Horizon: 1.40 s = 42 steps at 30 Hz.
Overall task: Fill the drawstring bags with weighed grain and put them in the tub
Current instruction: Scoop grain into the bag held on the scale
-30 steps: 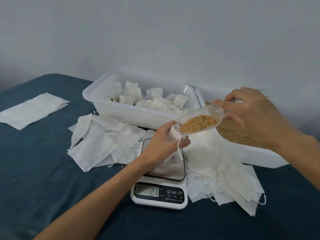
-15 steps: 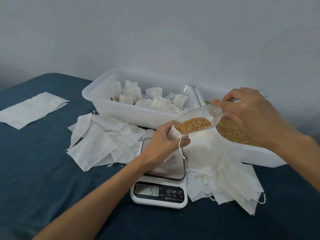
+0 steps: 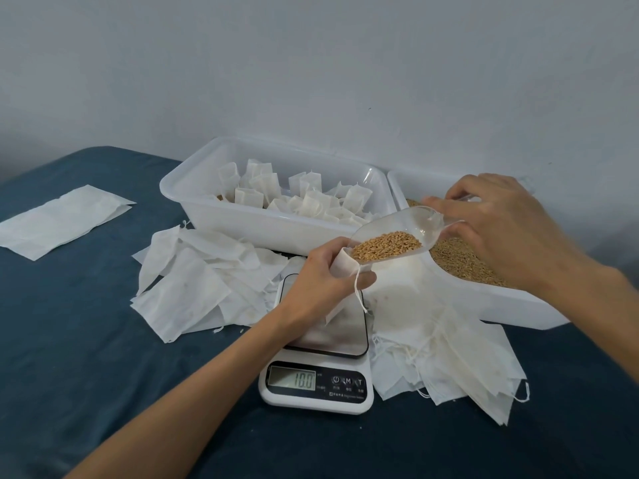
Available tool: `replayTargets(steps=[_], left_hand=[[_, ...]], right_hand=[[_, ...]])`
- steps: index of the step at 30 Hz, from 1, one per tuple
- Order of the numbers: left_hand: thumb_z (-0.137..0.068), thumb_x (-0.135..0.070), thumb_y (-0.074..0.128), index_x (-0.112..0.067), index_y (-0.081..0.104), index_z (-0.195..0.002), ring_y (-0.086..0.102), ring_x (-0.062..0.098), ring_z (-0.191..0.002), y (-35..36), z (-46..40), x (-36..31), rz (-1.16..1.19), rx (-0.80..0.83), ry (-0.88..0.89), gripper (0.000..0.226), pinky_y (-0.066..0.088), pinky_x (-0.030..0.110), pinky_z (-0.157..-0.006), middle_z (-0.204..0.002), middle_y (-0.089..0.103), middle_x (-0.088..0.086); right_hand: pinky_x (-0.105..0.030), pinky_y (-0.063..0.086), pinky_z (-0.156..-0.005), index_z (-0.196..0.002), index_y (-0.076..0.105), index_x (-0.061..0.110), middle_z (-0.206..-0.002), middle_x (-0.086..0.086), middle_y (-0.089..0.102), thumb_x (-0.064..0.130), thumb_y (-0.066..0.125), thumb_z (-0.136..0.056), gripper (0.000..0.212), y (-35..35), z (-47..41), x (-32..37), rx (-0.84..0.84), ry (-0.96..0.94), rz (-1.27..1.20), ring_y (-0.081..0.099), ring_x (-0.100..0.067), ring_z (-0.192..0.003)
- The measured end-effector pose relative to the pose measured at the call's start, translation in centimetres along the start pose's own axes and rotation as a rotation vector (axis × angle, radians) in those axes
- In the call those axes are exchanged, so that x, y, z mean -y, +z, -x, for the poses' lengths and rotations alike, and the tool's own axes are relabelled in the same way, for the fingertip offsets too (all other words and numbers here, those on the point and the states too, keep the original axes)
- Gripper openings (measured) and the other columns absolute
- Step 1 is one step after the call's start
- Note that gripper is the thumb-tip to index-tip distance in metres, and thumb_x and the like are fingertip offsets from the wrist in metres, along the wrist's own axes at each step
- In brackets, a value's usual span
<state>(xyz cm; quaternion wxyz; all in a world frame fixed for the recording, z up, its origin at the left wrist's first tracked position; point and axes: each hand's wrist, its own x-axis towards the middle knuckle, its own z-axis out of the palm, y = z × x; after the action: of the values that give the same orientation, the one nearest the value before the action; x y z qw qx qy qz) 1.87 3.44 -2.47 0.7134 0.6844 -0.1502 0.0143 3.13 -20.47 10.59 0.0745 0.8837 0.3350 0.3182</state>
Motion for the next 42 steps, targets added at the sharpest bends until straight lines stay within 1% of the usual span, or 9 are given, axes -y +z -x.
replayTargets(steps=[5,9,11,14,22,26,34,39,42], left_hand=[[-0.087,-0.014,0.083,-0.037,0.070,-0.107,0.072,0.010,-0.094,-0.02,-0.03,0.13,0.005,-0.005,-0.013,0.033,0.059,0.032,-0.091,-0.102,0.077,-0.010],[-0.085,-0.015,0.082,-0.023,0.067,-0.121,0.070,0.025,-0.112,0.01,-0.12,0.30,0.023,-0.014,-0.006,0.040,0.054,0.049,-0.105,-0.118,0.075,0.003],[-0.085,-0.012,0.082,-0.023,0.067,-0.122,0.071,0.020,-0.109,0.01,-0.15,0.30,0.039,-0.015,-0.002,0.041,0.056,0.046,-0.103,-0.118,0.075,0.004],[-0.087,-0.006,0.081,-0.022,0.067,-0.122,0.072,0.013,-0.103,-0.01,-0.17,0.29,0.053,-0.015,0.002,0.041,0.057,0.034,-0.096,-0.116,0.076,0.000],[-0.088,-0.002,0.081,-0.020,0.066,-0.123,0.073,0.010,-0.096,-0.02,-0.15,0.12,0.060,-0.023,0.005,0.042,0.058,0.028,-0.091,-0.109,0.077,-0.008],[-0.088,-0.001,0.080,-0.019,0.066,-0.123,0.072,0.008,-0.092,0.00,-0.10,0.03,0.060,-0.024,-0.002,0.042,0.059,0.028,-0.090,-0.105,0.076,-0.011],[-0.087,0.000,0.081,-0.017,0.066,-0.122,0.074,0.017,-0.100,0.02,-0.16,0.00,0.073,-0.033,-0.009,0.042,0.059,0.042,-0.098,-0.111,0.076,-0.002],[-0.087,-0.001,0.081,-0.019,0.066,-0.122,0.074,0.018,-0.101,-0.02,-0.09,0.00,0.073,-0.022,-0.005,0.041,0.059,0.041,-0.097,-0.112,0.077,-0.001],[-0.088,-0.001,0.080,-0.020,0.067,-0.121,0.074,0.016,-0.101,-0.01,-0.04,-0.03,0.072,-0.015,-0.001,0.040,0.060,0.036,-0.096,-0.112,0.077,-0.003]], right_hand=[[-0.055,0.049,-0.086,-0.116,0.075,0.005,-0.093,-0.018,0.067,0.001,0.087,-0.072,0.046,-0.04,0.00,0.01,-0.002,0.002,0.002,0.063,-0.042,-0.085],[-0.057,0.049,-0.086,-0.116,0.075,0.004,-0.093,-0.018,0.067,0.001,0.087,-0.072,0.046,-0.08,-0.07,0.11,0.000,-0.003,0.004,0.063,-0.043,-0.086],[-0.057,0.049,-0.087,-0.116,0.075,0.004,-0.093,-0.019,0.067,0.000,0.087,-0.071,0.046,-0.15,-0.11,0.13,-0.005,-0.007,0.005,0.063,-0.043,-0.086],[-0.057,0.049,-0.086,-0.115,0.075,0.003,-0.092,-0.020,0.067,-0.001,0.087,-0.071,0.046,-0.21,-0.10,0.14,-0.008,-0.009,0.005,0.063,-0.043,-0.085],[-0.056,0.049,-0.087,-0.116,0.075,0.003,-0.092,-0.019,0.068,0.000,0.088,-0.069,0.049,-0.01,0.05,0.20,-0.004,0.001,0.010,0.064,-0.042,-0.084],[-0.057,0.049,-0.086,-0.117,0.075,0.004,-0.093,-0.019,0.067,0.001,0.088,-0.070,0.048,0.18,0.08,0.09,-0.001,0.008,-0.001,0.064,-0.042,-0.085],[-0.056,0.049,-0.086,-0.117,0.075,0.004,-0.093,-0.019,0.067,0.000,0.086,-0.072,0.047,0.32,0.20,0.07,-0.005,0.008,-0.002,0.064,-0.043,-0.085],[-0.057,0.050,-0.084,-0.116,0.075,0.004,-0.092,-0.019,0.067,0.000,0.087,-0.071,0.047,0.29,0.28,0.08,-0.010,0.006,0.000,0.064,-0.042,-0.084],[-0.056,0.050,-0.085,-0.117,0.075,0.005,-0.093,-0.017,0.067,0.001,0.088,-0.071,0.048,0.24,0.36,-0.02,-0.005,0.004,0.008,0.064,-0.042,-0.084]])
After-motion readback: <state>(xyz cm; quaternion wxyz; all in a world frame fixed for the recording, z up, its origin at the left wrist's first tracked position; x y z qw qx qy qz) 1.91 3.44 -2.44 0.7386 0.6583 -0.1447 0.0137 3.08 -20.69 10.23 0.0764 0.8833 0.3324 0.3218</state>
